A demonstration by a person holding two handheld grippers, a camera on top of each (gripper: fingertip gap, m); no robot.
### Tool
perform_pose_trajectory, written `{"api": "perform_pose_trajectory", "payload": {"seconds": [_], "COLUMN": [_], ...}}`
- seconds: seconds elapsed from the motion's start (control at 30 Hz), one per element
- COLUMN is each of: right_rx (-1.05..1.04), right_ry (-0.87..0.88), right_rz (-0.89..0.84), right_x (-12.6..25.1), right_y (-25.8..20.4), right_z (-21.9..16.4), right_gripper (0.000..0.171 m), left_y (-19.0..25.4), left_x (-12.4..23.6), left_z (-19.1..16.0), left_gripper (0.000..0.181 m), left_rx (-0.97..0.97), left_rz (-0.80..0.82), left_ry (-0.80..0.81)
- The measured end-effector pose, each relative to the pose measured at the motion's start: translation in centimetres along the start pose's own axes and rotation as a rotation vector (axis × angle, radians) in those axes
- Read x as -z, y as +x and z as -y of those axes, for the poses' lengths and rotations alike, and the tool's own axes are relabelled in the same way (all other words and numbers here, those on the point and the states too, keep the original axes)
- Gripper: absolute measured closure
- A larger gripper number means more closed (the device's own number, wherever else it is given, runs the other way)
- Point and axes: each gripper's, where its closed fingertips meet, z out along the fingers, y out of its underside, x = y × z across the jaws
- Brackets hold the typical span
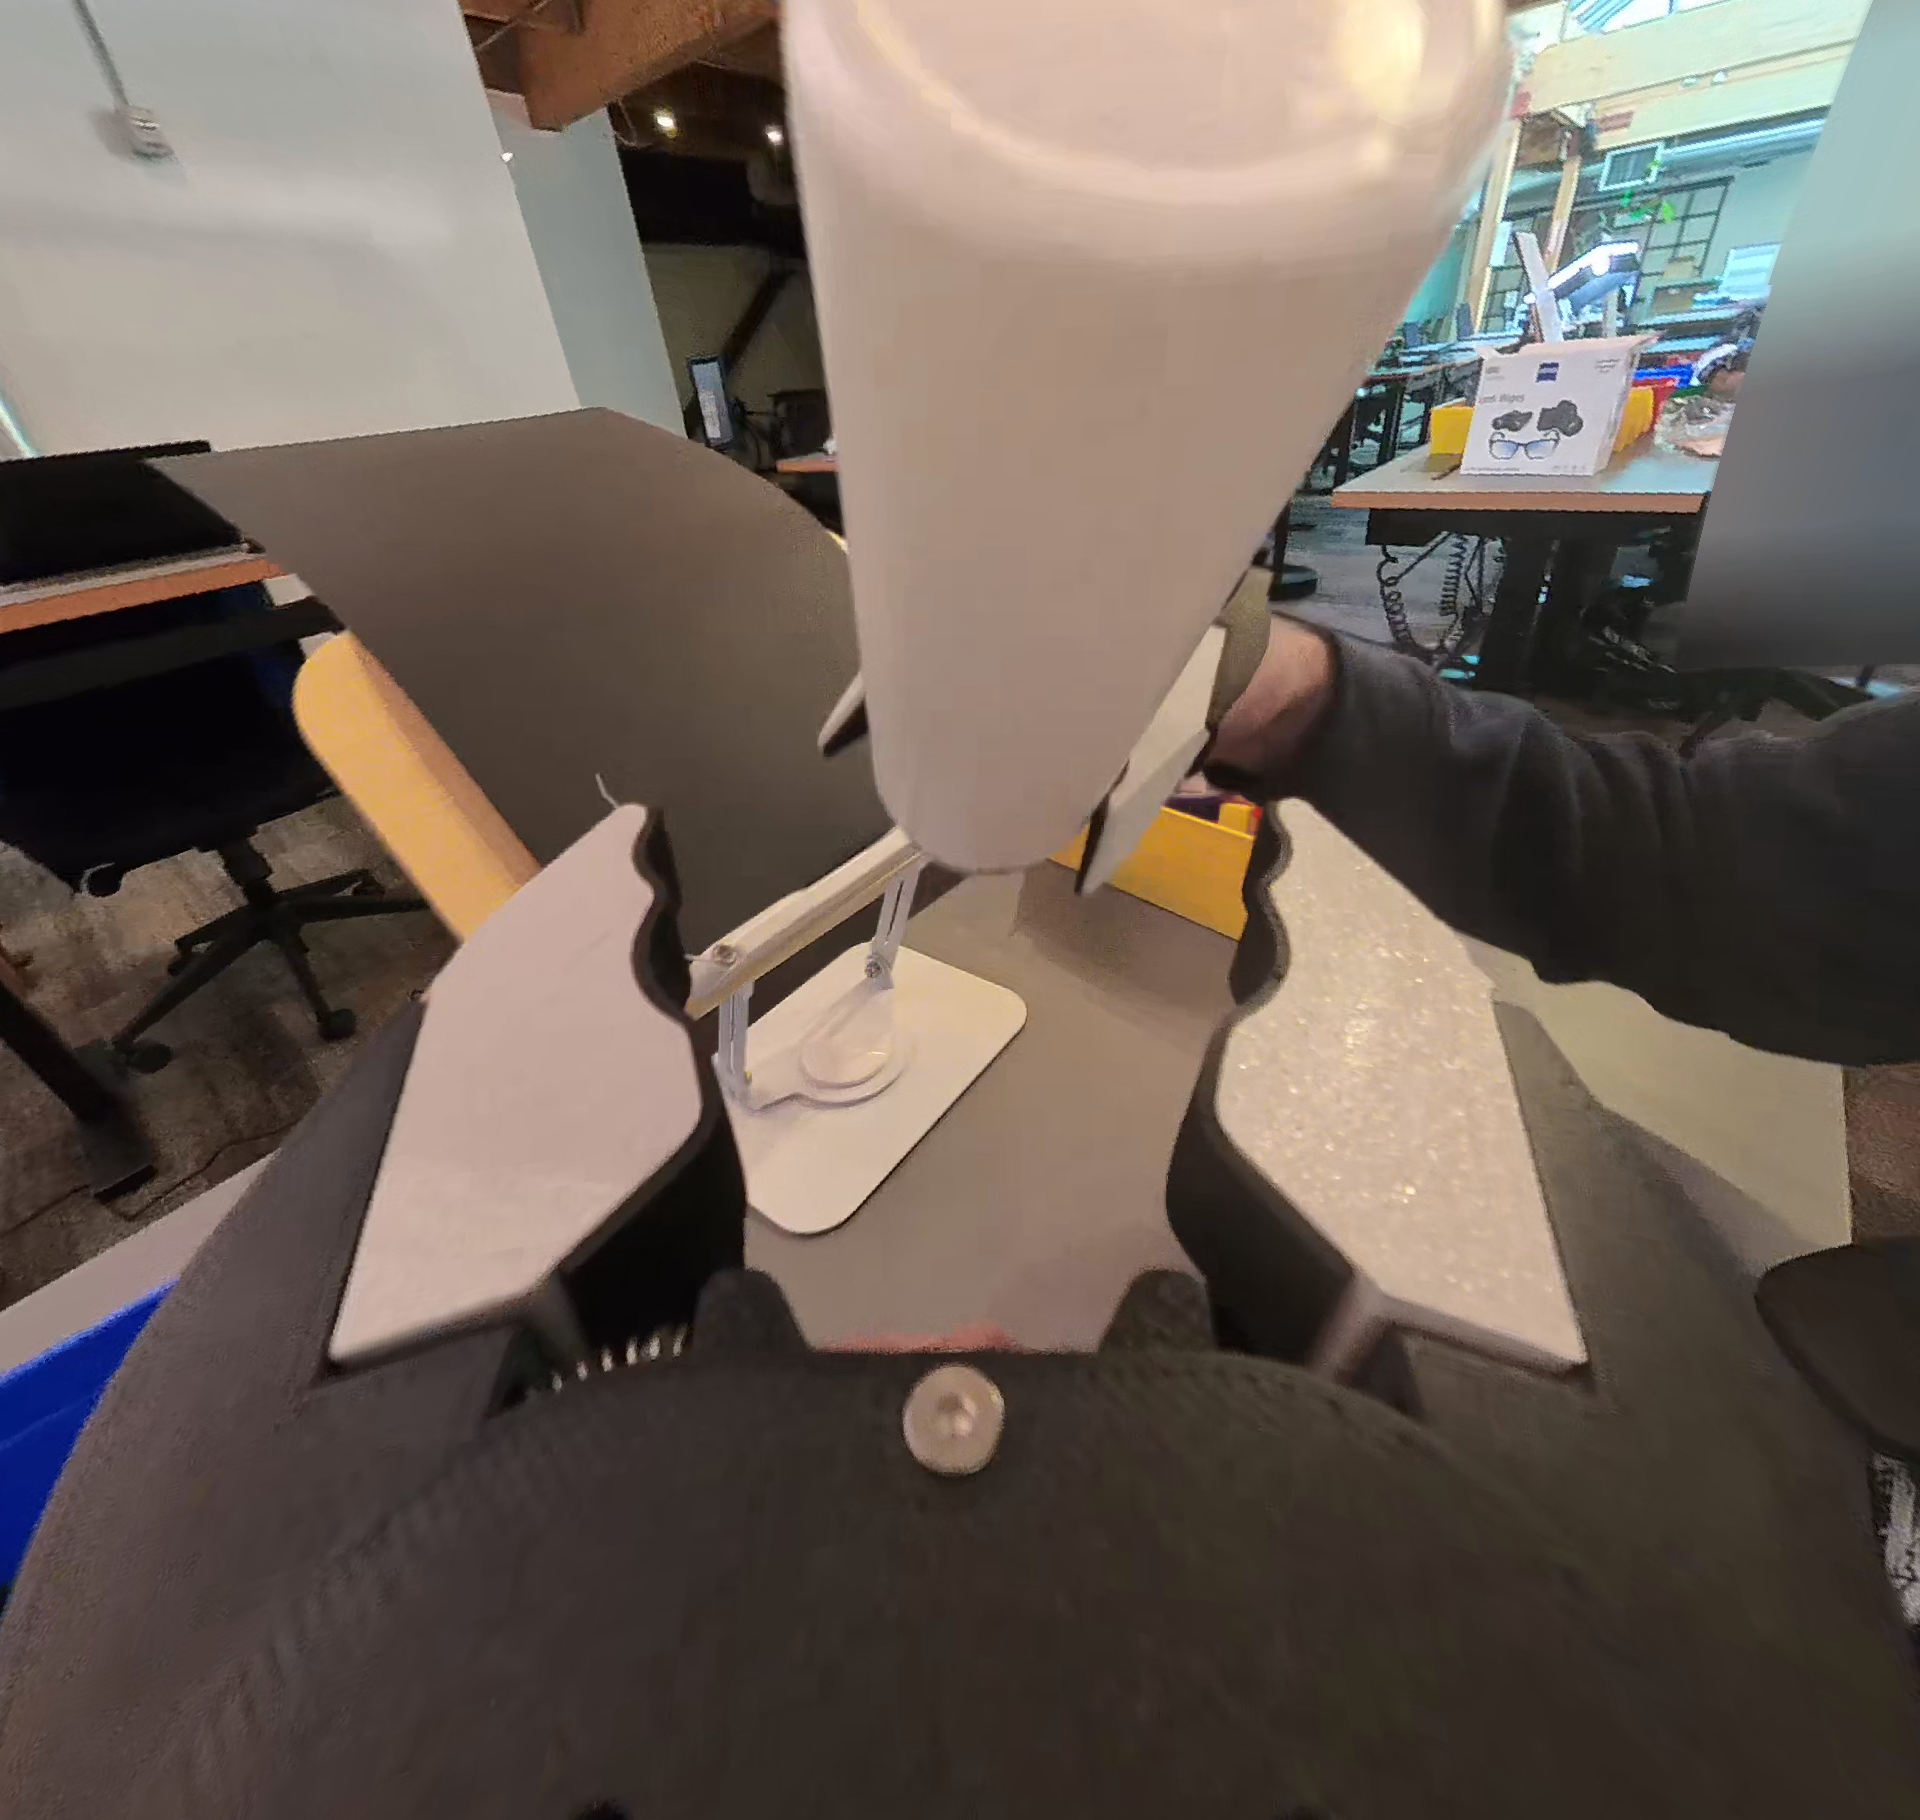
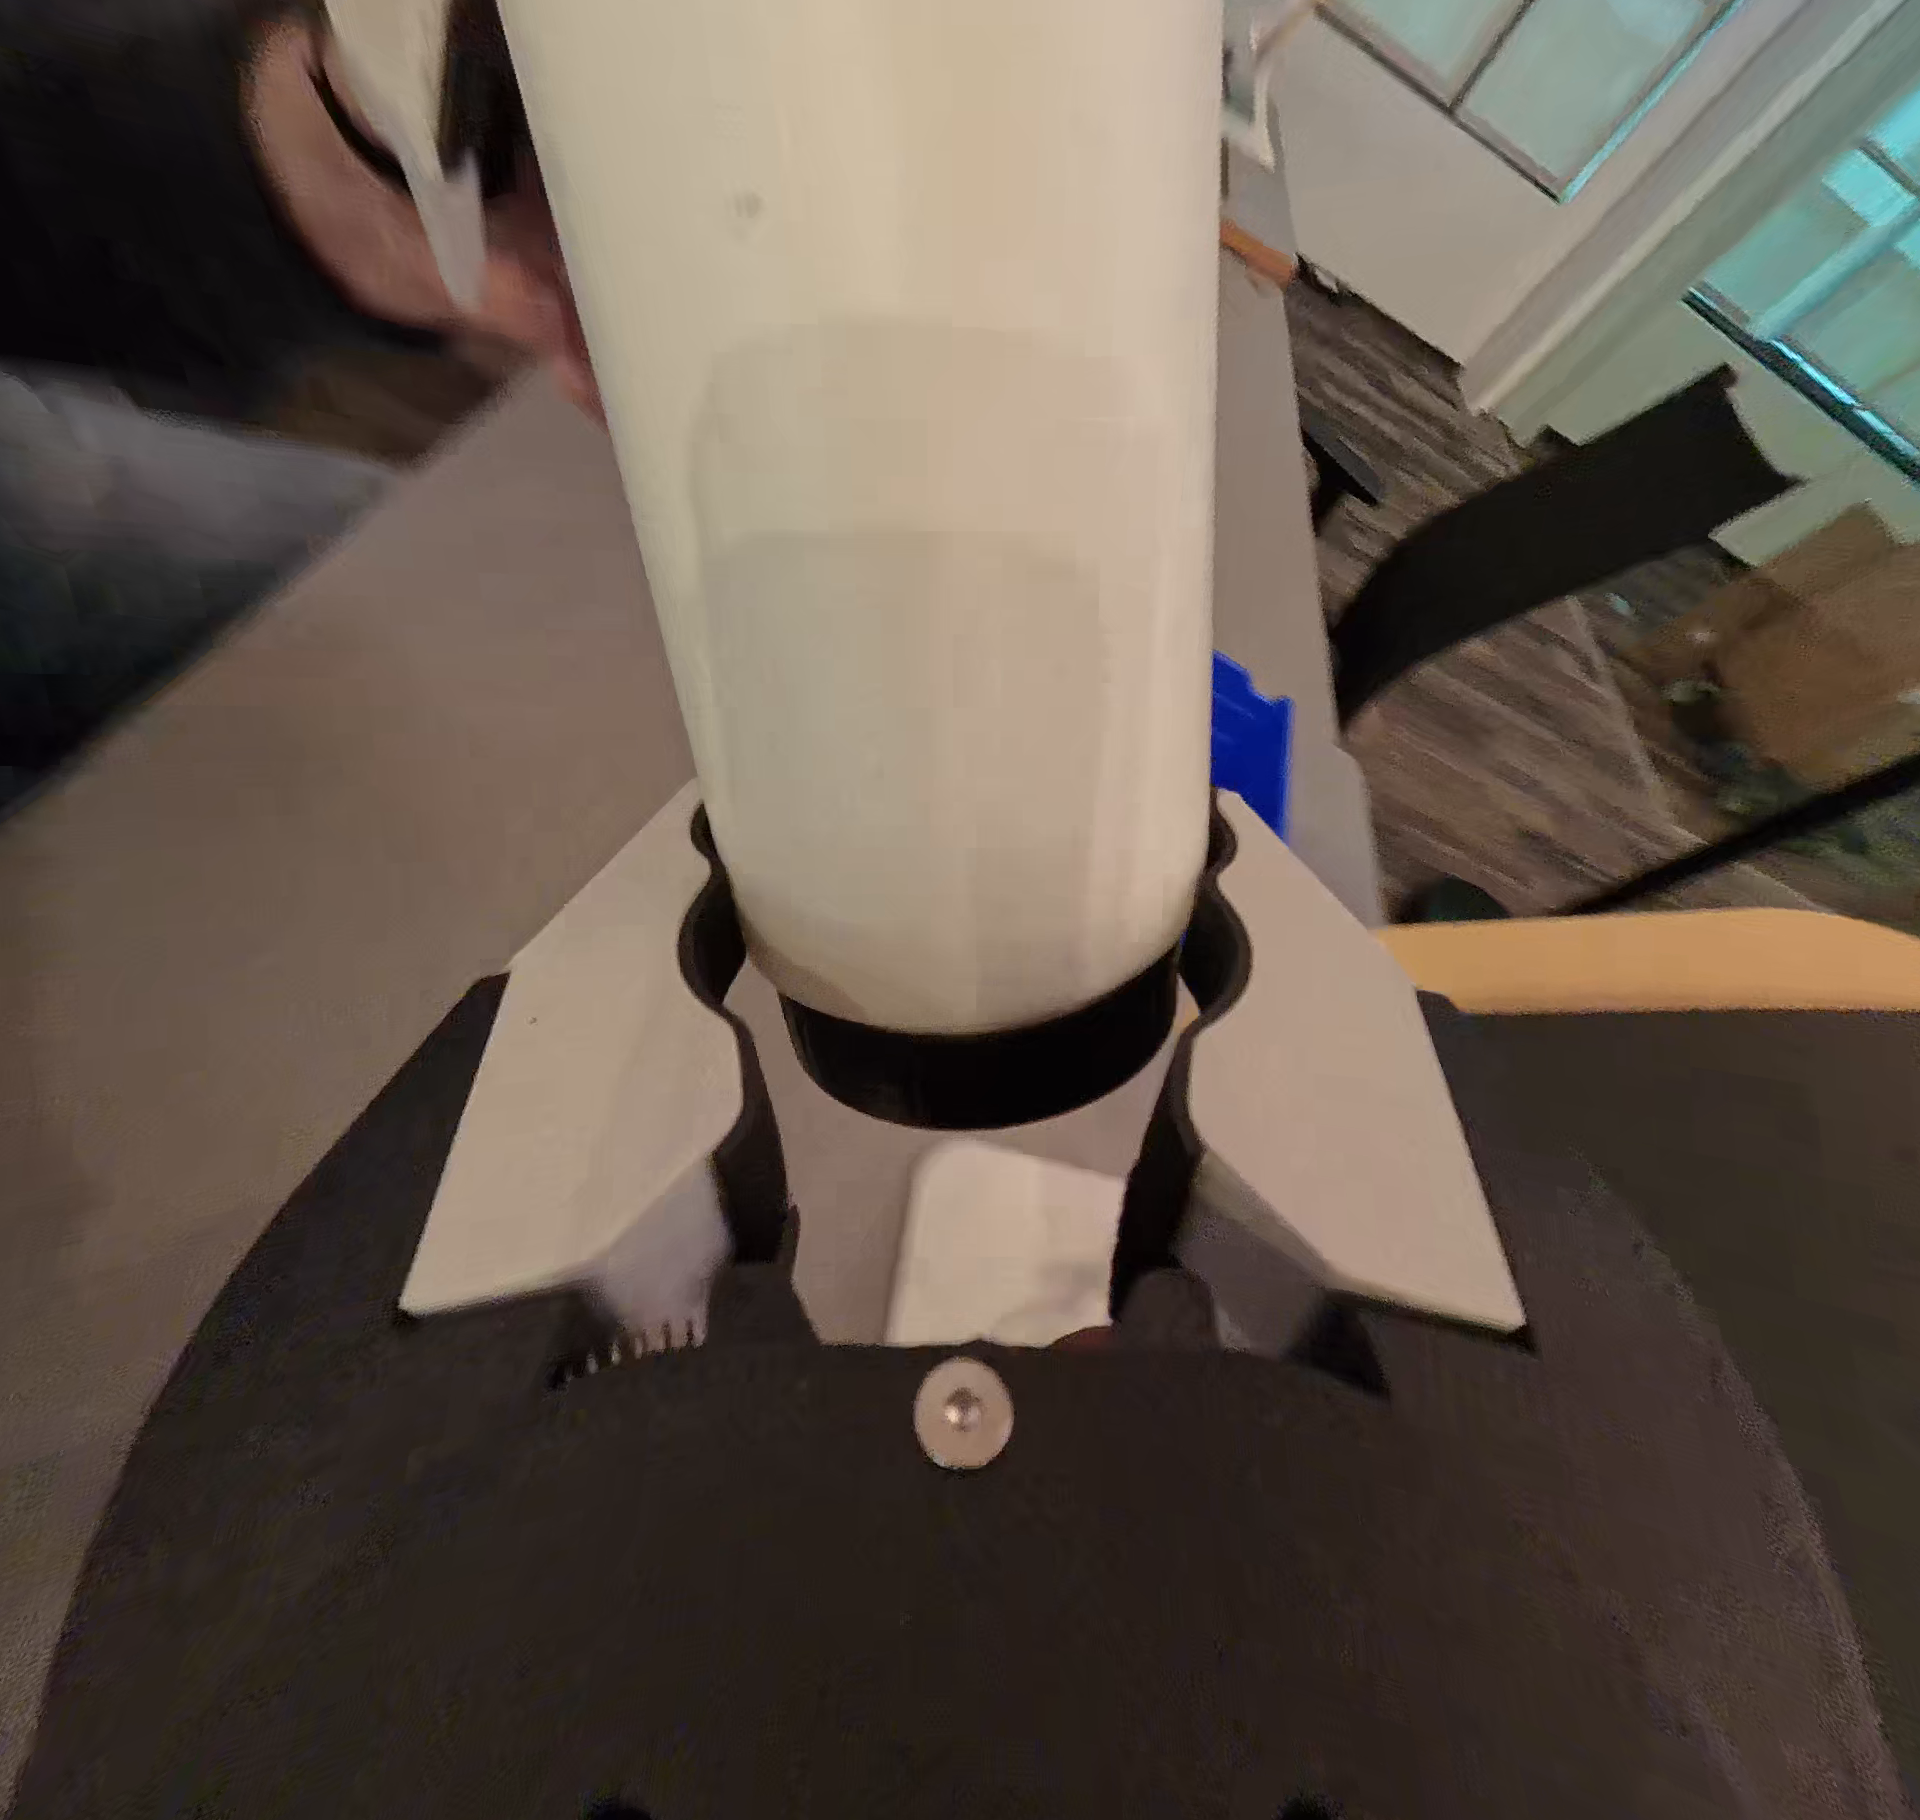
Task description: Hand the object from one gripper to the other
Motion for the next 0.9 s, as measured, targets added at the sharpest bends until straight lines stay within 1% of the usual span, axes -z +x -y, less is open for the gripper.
{"api": "perform_pose_trajectory", "payload": {"seconds": [0.17,0.23,0.37,0.47,0.57,0.63,0.7,0.8,0.9], "right_rx": [0.348,0.464,0.654,0.814,0.979,1.102,1.215,1.346,1.450], "right_ry": [-0.340,-0.419,-0.534,-0.602,-0.613,-0.625,-0.636,-0.648,-0.635], "right_rz": [-0.157,-0.186,-0.213,-0.275,-0.327,-0.370,-0.397,-0.401,-0.380], "right_x": [2.1,2.6,3.0,3.2,2.8,2.5,2.1,1.2,0.2], "right_y": [2.4,2.9,3.2,3.6,3.0,2.5,1.9,1.0,0.0], "right_z": [-1.9,-1.7,-1.1,0.0,1.8,3.1,4.1,4.8,5.0], "right_gripper": [0.086,0.086,0.086,0.086,0.086,0.086,0.086,0.086,0.086], "left_y": [-0.5,-0.6,-0.1,-0.2,-0.2,0.1,1.1,2.8,4.5], "left_x": [2.6,3.3,4.7,5.1,4.2,3.1,1.7,-0.7,-2.6], "left_z": [-0.3,-0.5,0.0,1.0,2.0,2.0,1.1,-1.2,-2.6], "left_gripper": [0.072,0.065,0.064,0.064,0.064,0.065,0.061,0.048,0.051], "left_rx": [0.032,0.040,0.061,0.064,0.060,0.093,0.131,0.118,0.093], "left_rz": [0.015,0.000,-0.076,-0.099,-0.136,-0.192,-0.270,-0.342,-0.400], "left_ry": [-0.031,-0.095,-0.177,-0.210,-0.236,-0.283,-0.374,-0.537,-0.641]}}
